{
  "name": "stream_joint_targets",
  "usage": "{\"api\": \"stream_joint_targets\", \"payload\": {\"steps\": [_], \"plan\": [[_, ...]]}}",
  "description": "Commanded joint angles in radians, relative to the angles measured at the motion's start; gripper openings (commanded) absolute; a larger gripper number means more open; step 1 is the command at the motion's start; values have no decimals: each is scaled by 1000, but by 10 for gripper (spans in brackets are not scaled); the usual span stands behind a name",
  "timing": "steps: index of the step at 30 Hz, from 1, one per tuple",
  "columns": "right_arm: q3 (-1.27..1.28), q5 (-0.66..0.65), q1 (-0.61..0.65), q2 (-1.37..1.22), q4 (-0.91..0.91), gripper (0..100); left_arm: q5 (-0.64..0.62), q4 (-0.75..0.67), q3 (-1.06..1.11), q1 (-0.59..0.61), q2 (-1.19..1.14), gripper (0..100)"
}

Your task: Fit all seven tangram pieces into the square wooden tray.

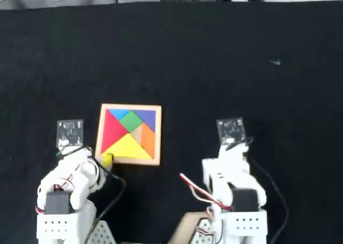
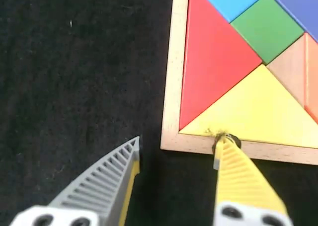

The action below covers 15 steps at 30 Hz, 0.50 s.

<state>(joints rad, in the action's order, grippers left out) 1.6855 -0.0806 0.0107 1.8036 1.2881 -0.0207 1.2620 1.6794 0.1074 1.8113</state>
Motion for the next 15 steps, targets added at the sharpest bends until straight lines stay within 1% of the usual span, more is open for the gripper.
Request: {"api": "stream_joint_targets", "payload": {"steps": [1,4,15], "plan": [[1,6,-38,71,9,11,-8,8,19,-10,0,241],[1,6,-58,71,9,11,-8,9,19,-13,3,241],[1,6,-51,71,9,11,-8,12,19,-13,6,242]]}}
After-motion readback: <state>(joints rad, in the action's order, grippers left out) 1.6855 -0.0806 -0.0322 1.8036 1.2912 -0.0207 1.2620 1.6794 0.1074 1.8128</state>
